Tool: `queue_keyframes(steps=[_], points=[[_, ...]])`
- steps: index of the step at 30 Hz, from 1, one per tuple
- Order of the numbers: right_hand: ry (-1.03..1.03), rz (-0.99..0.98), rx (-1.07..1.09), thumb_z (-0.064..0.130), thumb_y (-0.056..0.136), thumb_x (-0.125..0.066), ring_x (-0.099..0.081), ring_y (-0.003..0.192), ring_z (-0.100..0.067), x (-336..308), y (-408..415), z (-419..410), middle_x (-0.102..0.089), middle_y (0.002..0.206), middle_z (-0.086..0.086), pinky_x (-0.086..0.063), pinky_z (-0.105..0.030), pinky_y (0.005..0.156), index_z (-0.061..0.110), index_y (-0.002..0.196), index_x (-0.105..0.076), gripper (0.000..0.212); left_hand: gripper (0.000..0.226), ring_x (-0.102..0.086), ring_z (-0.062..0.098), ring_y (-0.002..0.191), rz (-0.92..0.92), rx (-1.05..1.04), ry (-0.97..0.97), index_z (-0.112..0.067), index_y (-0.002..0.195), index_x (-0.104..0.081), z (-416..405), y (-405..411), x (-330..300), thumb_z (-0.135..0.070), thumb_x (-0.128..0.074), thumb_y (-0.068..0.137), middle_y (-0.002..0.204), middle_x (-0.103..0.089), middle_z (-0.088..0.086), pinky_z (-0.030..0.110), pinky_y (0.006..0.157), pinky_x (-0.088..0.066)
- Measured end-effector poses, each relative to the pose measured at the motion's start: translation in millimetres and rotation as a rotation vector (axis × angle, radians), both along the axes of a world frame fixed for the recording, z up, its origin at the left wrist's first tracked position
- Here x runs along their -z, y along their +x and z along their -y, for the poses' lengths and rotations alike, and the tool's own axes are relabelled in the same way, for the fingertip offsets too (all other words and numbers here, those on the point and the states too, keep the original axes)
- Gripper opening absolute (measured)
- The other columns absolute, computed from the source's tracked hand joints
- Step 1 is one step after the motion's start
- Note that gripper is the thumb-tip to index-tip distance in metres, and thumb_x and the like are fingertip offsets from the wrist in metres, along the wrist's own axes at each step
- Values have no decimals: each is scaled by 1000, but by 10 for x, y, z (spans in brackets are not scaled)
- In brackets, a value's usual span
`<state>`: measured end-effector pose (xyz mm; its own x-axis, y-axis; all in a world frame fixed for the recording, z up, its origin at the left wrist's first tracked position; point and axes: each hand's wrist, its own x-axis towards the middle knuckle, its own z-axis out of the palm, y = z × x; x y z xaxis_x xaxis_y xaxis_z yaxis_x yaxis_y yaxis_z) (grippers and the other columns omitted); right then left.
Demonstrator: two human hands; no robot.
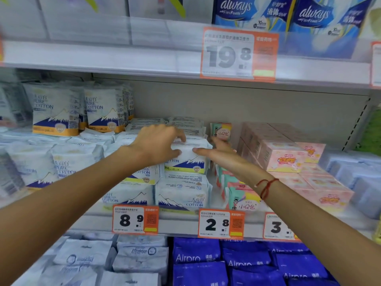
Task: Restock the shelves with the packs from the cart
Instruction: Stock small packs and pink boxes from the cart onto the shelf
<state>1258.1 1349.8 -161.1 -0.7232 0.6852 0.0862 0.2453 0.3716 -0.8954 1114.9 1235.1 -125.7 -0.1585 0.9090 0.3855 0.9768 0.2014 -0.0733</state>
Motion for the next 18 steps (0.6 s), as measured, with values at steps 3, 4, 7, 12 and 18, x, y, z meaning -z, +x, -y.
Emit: queue_keyframes(steps=[3,4,7,12,18], points=[[420,-99,159,28,82,-72,-52,94,-8,-38,172,104,-53,111,8,-45,-11,69,20,118,-49,43,32,-49,12,113,-103,125,51,-34,111,-63,209,14,20,-52,-61,84,120,-59,-11,29,89,-39],[553,-96,131,31,78,-75,-53,96,-10,-21,240,147,-55,111,6,-47,-21,79,21,114,-54,42,37,-46,10,112,-173,162,-1,-33,109,-65,280,23,57,-58,-59,82,118,-58,-13,28,91,-35],[726,157,-152,46,71,-77,-46,103,-10,186,362,229,-51,107,9,-39,-29,89,29,112,-63,47,51,-38,10,116,-322,165,-217,-33,109,-67,374,34,226,-71,-52,78,123,-52,-15,27,96,-29],[1030,361,-182,50,73,-72,-40,111,-11,421,314,223,-50,119,9,-25,-23,86,34,129,-56,60,48,-34,11,123,-365,164,-265,-31,98,-73,371,17,302,-69,-49,81,131,-49,-15,28,100,-26],[1013,415,-162,44,74,-74,-42,112,-14,381,206,230,-52,120,7,-24,-24,81,34,128,-55,58,43,-33,13,126,-359,152,-283,-28,98,-74,317,2,340,-62,-52,84,134,-49,-12,29,100,-26]])
